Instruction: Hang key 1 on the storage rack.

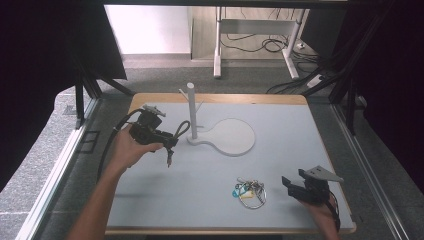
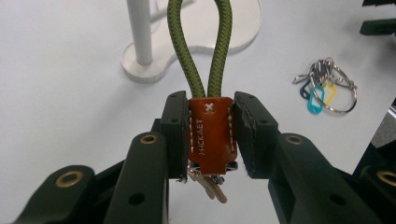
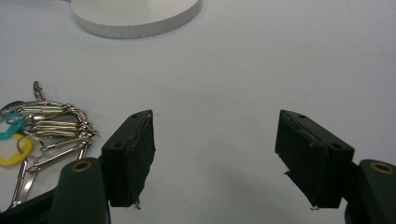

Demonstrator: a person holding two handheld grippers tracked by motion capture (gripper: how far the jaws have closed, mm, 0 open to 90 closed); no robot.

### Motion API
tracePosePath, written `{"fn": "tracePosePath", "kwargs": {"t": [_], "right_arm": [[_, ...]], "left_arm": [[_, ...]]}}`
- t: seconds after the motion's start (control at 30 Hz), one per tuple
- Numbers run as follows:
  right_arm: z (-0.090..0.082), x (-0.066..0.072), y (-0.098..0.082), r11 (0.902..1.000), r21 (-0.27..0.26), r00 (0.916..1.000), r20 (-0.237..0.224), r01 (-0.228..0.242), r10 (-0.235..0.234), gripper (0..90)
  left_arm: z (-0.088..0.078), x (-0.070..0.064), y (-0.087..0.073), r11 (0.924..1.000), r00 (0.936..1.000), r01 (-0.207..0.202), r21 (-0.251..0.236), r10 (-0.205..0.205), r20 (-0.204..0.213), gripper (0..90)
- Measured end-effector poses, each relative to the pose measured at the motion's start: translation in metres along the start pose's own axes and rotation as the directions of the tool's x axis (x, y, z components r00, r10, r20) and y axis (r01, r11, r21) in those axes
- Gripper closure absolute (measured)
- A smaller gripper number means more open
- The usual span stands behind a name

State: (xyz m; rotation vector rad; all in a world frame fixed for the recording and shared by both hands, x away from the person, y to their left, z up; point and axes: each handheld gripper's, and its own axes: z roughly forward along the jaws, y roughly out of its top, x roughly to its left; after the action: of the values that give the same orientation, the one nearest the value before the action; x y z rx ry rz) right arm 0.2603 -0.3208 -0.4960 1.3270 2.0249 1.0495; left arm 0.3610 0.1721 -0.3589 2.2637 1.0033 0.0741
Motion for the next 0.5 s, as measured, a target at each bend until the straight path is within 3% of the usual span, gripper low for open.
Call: {"fn": "tracePosePath", "kwargs": {"t": [0.23, 0.5], "right_arm": [[-0.003, -0.004, 0.001, 0.9999, -0.008, 0.9999, 0.008, -0.011, 0.011, 28.6], [-0.005, -0.007, 0.001, 0.9998, -0.014, 0.9998, 0.015, -0.016, 0.017, 28.6]], "left_arm": [[-0.007, 0.004, 0.009, 0.9993, 0.9998, 0.011, -0.037, -0.011, -0.017, 66.9], [-0.014, 0.01, 0.015, 0.9976, 0.9995, 0.031, -0.062, -0.031, -0.005, 66.9]]}}
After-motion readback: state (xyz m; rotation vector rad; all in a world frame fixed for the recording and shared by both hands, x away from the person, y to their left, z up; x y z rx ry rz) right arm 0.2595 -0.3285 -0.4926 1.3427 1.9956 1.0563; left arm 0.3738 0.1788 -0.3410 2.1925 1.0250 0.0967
